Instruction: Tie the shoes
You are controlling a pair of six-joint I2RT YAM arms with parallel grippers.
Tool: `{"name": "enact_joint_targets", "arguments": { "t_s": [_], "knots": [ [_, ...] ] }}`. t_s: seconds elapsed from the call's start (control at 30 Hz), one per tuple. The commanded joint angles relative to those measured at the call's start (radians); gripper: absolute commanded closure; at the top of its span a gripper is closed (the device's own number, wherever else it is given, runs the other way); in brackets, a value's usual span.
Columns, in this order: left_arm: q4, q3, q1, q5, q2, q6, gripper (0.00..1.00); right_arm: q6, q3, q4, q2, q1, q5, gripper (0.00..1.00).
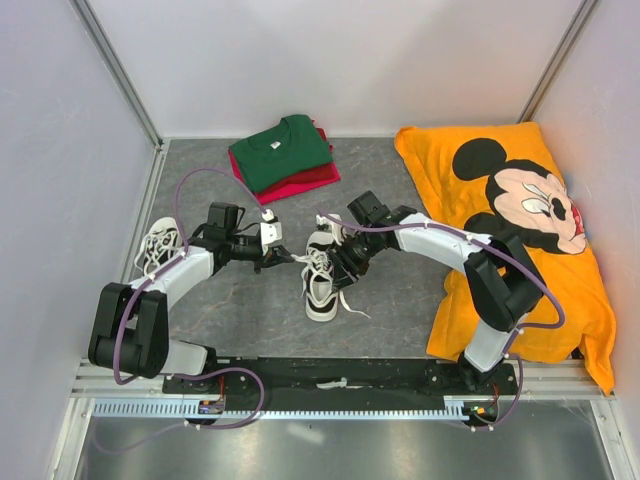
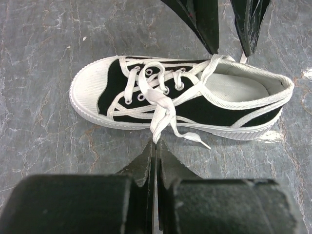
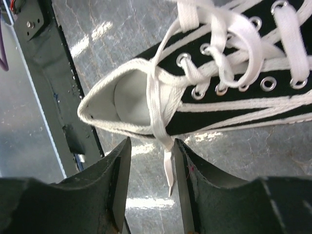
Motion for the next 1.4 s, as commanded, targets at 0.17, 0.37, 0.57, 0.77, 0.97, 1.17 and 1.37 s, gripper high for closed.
{"name": "enact_joint_targets", "arguments": {
  "t_s": [0.17,0.37,0.57,0.77,0.97,1.17,1.37],
  "knots": [
    [-0.003,0.032,0.006,0.007,0.001,0.054,0.98,0.051,-0.011,0.124,-0.020,0.014,0.051,0.66],
    [-0.034,0.037,0.007,-0.005,0.000,0.095,0.98,0.063,-0.013,0.120,-0.052,0.014,0.050,1.00],
    [-0.080,0.034,0.010,-0.028,-0.011,0.167,0.98,0.095,-0.013,0.117,-0.104,0.009,0.051,1.00],
    [-0.135,0.026,0.018,-0.059,-0.019,0.256,0.98,0.155,-0.013,0.140,-0.137,0.004,0.040,1.00],
    [-0.163,0.003,0.027,-0.082,-0.032,0.275,0.97,0.293,-0.046,0.250,-0.146,0.004,0.024,1.00],
    [-0.169,-0.014,0.033,-0.082,-0.048,0.255,0.94,0.385,-0.083,0.318,-0.158,0.003,0.024,1.00],
    [-0.097,0.006,0.105,0.032,-0.143,0.057,0.51,0.500,-0.128,0.405,-0.178,0.003,0.025,1.00]
  ]
}}
